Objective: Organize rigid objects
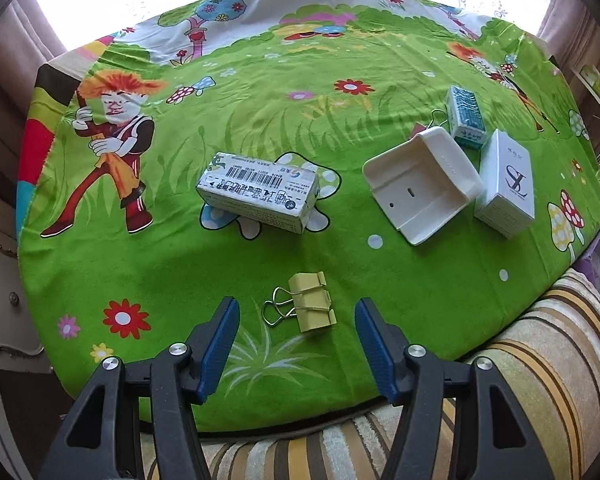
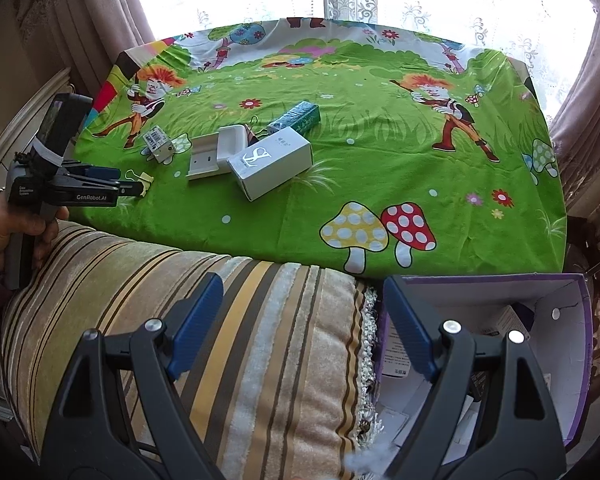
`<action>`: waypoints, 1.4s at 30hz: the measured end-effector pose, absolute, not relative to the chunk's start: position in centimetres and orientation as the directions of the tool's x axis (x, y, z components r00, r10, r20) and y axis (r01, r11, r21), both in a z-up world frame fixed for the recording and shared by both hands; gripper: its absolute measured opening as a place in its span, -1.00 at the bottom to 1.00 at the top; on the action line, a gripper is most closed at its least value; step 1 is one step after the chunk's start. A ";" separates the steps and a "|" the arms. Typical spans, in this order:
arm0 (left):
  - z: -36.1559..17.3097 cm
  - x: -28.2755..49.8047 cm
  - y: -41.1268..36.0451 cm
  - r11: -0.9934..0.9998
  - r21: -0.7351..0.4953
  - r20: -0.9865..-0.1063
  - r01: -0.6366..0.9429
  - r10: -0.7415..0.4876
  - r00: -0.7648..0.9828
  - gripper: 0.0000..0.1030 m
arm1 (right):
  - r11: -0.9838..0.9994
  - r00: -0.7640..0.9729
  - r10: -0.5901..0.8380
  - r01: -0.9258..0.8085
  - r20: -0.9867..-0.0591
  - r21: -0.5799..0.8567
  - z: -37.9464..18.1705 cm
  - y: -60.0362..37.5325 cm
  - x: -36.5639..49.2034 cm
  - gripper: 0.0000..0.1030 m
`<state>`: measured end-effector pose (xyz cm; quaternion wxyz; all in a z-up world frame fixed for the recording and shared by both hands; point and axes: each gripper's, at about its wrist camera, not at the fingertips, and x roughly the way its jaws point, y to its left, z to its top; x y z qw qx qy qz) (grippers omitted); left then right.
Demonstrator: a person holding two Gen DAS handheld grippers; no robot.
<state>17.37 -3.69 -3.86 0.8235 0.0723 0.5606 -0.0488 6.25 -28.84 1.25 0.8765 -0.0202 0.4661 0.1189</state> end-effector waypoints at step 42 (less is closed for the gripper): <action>1.6 10.7 -3.9 0.968 -0.159 -0.818 0.196 -0.241 0.523 -0.56 | 0.893 0.534 0.243 -0.450 -0.810 -0.029 -0.1 -23.5 15.0 0.96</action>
